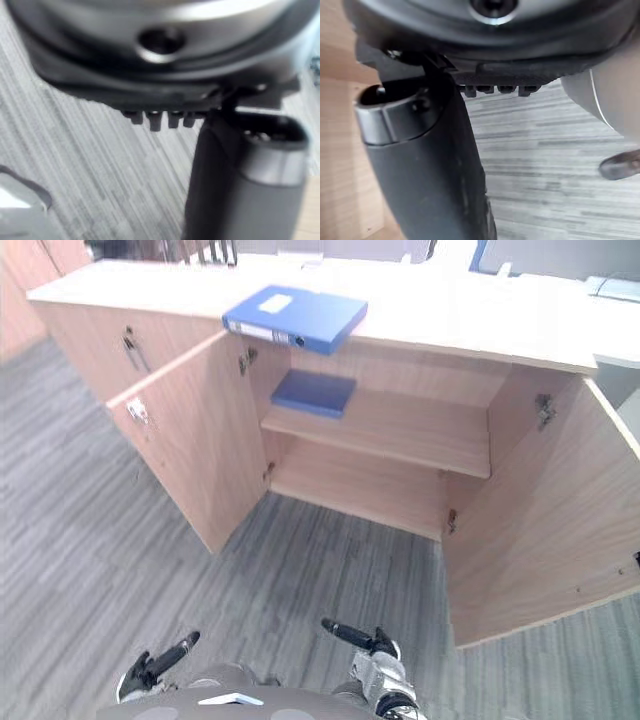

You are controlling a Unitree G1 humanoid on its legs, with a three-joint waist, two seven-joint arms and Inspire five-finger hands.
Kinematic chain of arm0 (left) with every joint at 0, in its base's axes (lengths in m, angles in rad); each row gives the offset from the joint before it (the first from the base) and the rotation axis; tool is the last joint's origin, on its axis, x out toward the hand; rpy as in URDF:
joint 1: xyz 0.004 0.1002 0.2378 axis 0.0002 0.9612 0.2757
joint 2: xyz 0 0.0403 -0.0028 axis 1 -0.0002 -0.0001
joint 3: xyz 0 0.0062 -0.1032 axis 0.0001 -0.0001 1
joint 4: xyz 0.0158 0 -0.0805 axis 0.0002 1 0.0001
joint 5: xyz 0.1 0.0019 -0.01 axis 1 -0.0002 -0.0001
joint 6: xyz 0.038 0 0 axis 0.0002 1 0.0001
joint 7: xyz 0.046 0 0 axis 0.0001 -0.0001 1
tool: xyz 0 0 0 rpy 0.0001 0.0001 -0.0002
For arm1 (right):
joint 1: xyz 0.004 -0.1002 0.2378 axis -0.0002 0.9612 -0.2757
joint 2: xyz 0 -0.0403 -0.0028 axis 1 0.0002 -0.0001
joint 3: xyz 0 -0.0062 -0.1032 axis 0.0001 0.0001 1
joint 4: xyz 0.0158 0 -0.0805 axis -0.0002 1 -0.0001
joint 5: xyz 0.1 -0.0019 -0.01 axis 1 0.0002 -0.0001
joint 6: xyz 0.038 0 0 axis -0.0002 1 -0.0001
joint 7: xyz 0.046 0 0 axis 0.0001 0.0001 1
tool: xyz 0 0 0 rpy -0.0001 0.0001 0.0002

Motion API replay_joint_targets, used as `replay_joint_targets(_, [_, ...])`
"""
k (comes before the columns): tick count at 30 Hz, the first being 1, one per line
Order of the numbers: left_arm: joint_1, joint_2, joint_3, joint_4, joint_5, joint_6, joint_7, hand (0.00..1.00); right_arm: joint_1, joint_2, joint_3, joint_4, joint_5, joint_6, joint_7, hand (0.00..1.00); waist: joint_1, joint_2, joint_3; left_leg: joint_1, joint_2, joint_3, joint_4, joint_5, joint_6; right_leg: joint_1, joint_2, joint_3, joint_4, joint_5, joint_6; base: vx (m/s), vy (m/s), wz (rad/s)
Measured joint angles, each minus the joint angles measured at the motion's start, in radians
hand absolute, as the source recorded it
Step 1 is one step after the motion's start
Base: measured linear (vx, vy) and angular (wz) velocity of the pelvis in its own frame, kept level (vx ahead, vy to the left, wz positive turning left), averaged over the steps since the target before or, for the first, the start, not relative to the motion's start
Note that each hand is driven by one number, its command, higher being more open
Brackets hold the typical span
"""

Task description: Walk over to the cabinet, pick up the folder, carry it to the office cabinet, place the folder inside the office cabinet, then close the office cabinet door

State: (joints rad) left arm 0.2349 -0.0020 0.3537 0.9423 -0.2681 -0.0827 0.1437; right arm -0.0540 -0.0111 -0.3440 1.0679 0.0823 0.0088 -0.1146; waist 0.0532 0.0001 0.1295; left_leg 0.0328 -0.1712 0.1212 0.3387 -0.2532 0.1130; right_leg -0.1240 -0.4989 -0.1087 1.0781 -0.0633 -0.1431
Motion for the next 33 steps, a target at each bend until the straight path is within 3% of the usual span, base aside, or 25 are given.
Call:
replay_joint_targets(1, [0.023, 0.002, 0.001, 0.002, 0.005, 0.002, 0.000, 1.00, 0.000, -0.003, 0.000, -0.008, 0.000, -0.002, 0.000, 1.00, -0.004, 0.004, 0.002, 0.050, -0.006, 0.001, -0.040, 0.005, 0.009, -0.036, -0.001, -0.039, 0.092, -0.015, -0.013, 0.13, 0.189, -0.07])
replay_joint_targets(3, [0.058, -0.001, 0.000, 0.005, 0.010, 0.012, -0.002, 1.00, 0.000, -0.004, 0.000, -0.014, 0.000, -0.006, 0.000, 1.00, -0.008, 0.013, -0.002, 0.091, -0.001, 0.005, -0.086, 0.008, 0.014, -0.074, 0.032, -0.103, 0.126, -0.031, 0.001, 0.16, 0.139, -0.20])
replay_joint_targets(6, [0.047, -0.003, -0.007, 0.011, 0.046, 0.029, -0.006, 1.00, -0.010, 0.011, -0.001, -0.049, 0.001, -0.020, 0.002, 1.00, -0.007, 0.017, 0.013, 0.123, 0.024, -0.001, -0.123, 0.005, 0.008, -0.125, 0.123, -0.200, 0.045, -0.114, 0.077, 0.16, 0.049, -0.12])
replay_joint_targets(9, [0.012, -0.009, -0.030, 0.003, 0.054, 0.028, -0.011, 1.00, -0.006, 0.021, 0.001, -0.085, 0.001, -0.018, 0.000, 1.00, -0.006, 0.032, 0.033, 0.160, 0.075, -0.030, -0.124, -0.009, -0.016, -0.127, 0.171, -0.337, -0.125, -0.169, 0.143, 0.24, -0.081, 0.31])
replay_joint_targets(12, [-0.012, -0.004, -0.036, -0.035, 0.085, 0.019, -0.018, 1.00, 0.003, 0.044, 0.004, -0.097, 0.001, -0.018, -0.002, 1.00, -0.006, 0.015, 0.043, 0.223, 0.113, -0.083, -0.152, -0.030, -0.053, -0.116, 0.187, -0.397, -0.360, -0.151, 0.156, 0.32, -0.185, 0.51])
replay_joint_targets(14, [-0.014, 0.007, -0.041, -0.060, 0.087, 0.014, -0.022, 1.00, 0.022, 0.063, 0.004, -0.101, 0.001, -0.019, -0.003, 1.00, -0.008, -0.027, 0.033, 0.243, 0.106, -0.120, -0.159, -0.057, -0.079, -0.092, 0.172, -0.409, -0.480, -0.050, 0.157, 0.27, -0.213, 0.50])
replay_joint_targets(15, [-0.031, 0.004, -0.043, -0.050, 0.098, 0.010, -0.019, 1.00, 0.030, 0.068, 0.003, -0.100, 0.000, -0.018, -0.003, 1.00, 0.001, -0.033, 0.028, 0.259, 0.121, -0.143, -0.164, -0.080, -0.097, -0.058, 0.178, -0.438, -0.502, -0.113, 0.123, 0.35, -0.289, 0.50])
replay_joint_targets(16, [-0.037, -0.018, -0.048, -0.043, 0.122, 0.013, -0.023, 1.00, 0.031, 0.059, -0.001, -0.103, 0.000, -0.016, -0.004, 1.00, -0.012, 0.002, 0.018, 0.254, 0.163, -0.158, -0.169, -0.088, -0.111, -0.047, 0.209, -0.474, -0.513, -0.124, 0.127, 0.41, -0.331, 0.45])
replay_joint_targets(17, [-0.039, -0.022, -0.059, -0.044, 0.123, 0.013, -0.023, 1.00, 0.031, 0.057, -0.002, -0.103, 0.001, -0.016, -0.004, 1.00, -0.016, 0.005, 0.019, 0.253, 0.175, -0.161, -0.173, -0.089, -0.115, -0.042, 0.221, -0.485, -0.523, -0.139, 0.123, 0.32, -0.231, 0.32])
replay_joint_targets(18, [-0.044, -0.027, -0.084, -0.044, 0.124, 0.013, -0.025, 1.00, 0.030, 0.052, -0.004, -0.104, 0.000, -0.017, -0.004, 1.00, -0.019, 0.025, 0.017, 0.255, 0.190, -0.162, -0.185, -0.090, -0.126, -0.040, 0.241, -0.496, -0.523, -0.161, 0.118, 0.32, -0.215, 0.14])
replay_joint_targets(22, [-0.074, -0.028, -0.134, -0.019, 0.159, 0.013, -0.036, 1.00, 0.023, 0.053, -0.018, -0.083, 0.001, -0.015, -0.003, 1.00, -0.030, 0.044, 0.006, 0.260, 0.239, -0.160, -0.168, -0.075, -0.151, -0.009, 0.306, -0.506, -0.561, -0.195, 0.109, 0.29, -0.154, -0.04])
replay_joint_targets(24, [-0.081, -0.024, -0.154, -0.018, 0.162, 0.012, -0.047, 1.00, 0.017, 0.054, -0.017, -0.057, 0.002, -0.015, -0.003, 1.00, -0.029, 0.041, 0.005, 0.230, 0.256, -0.148, -0.064, -0.080, -0.160, 0.026, 0.352, -0.489, -0.622, -0.192, 0.111, 0.21, -0.072, -0.31])
replay_joint_targets(25, [-0.080, -0.011, -0.167, -0.030, 0.162, 0.011, -0.052, 1.00, 0.018, 0.055, -0.012, -0.050, 0.002, -0.012, -0.003, 1.00, -0.027, 0.036, 0.003, 0.171, 0.264, -0.136, 0.095, -0.083, -0.167, 0.053, 0.379, -0.476, -0.664, -0.187, 0.109, 0.19, -0.038, -0.41])
replay_joint_targets(26, [-0.079, -0.003, -0.172, -0.037, 0.162, 0.011, -0.053, 1.00, 0.018, 0.054, 0.001, -0.051, 0.002, -0.011, -0.003, 1.00, -0.028, 0.035, 0.003, 0.129, 0.271, -0.128, 0.196, -0.074, -0.183, 0.067, 0.390, -0.469, -0.682, -0.182, 0.113, 0.18, -0.019, -0.44])
replay_joint_targets(27, [-0.077, 0.000, -0.181, -0.051, 0.162, 0.011, -0.055, 1.00, 0.015, 0.051, 0.011, -0.050, 0.003, -0.011, -0.004, 1.00, -0.026, 0.033, 0.010, 0.043, 0.297, -0.113, 0.405, -0.036, -0.225, 0.101, 0.410, -0.454, -0.710, -0.183, 0.110, 0.19, -0.001, -0.41])
replay_joint_targets(28, [-0.075, 0.001, -0.185, -0.068, 0.162, 0.012, -0.057, 1.00, 0.017, 0.046, 0.021, -0.050, 0.003, -0.010, -0.006, 1.00, -0.025, 0.038, 0.017, -0.033, 0.338, -0.081, 0.575, -0.038, -0.217, 0.132, 0.427, -0.446, -0.725, -0.189, 0.100, 0.19, 0.003, -0.39])
replay_joint_targets(29, [-0.071, 0.001, -0.189, -0.085, 0.161, 0.013, -0.057, 1.00, 0.015, 0.045, 0.021, -0.050, 0.003, -0.009, -0.008, 1.00, -0.025, 0.041, 0.023, -0.070, 0.362, -0.058, 0.636, -0.053, -0.208, 0.149, 0.433, -0.439, -0.731, -0.192, 0.101, 0.21, 0.037, -0.36])
replay_joint_targets(31, [-0.038, 0.016, -0.230, -0.203, 0.159, 0.019, -0.054, 1.00, 0.012, 0.045, 0.022, -0.031, 0.003, -0.006, -0.022, 1.00, -0.007, 0.015, 0.047, -0.182, 0.390, -0.004, 0.647, -0.093, -0.158, 0.212, 0.419, -0.402, -0.772, -0.188, 0.118, 0.22, 0.090, -0.44])
replay_joint_targets(32, [-0.028, 0.022, -0.246, -0.248, 0.159, 0.018, -0.054, 1.00, 0.011, 0.045, 0.021, -0.020, 0.003, -0.005, -0.024, 1.00, 0.000, 0.006, 0.051, -0.204, 0.387, 0.002, 0.605, -0.096, -0.154, 0.221, 0.408, -0.392, -0.779, -0.183, 0.128, 0.25, 0.174, -0.51])
replay_joint_targets(33, [-0.001, 0.036, -0.277, -0.327, 0.160, 0.015, -0.057, 1.00, 0.010, 0.043, 0.020, -0.008, 0.003, 0.000, -0.026, 1.00, 0.011, -0.013, 0.061, -0.233, 0.365, 0.004, 0.468, -0.092, -0.157, 0.238, 0.378, -0.373, -0.782, -0.179, 0.154, 0.23, 0.193, -0.36])
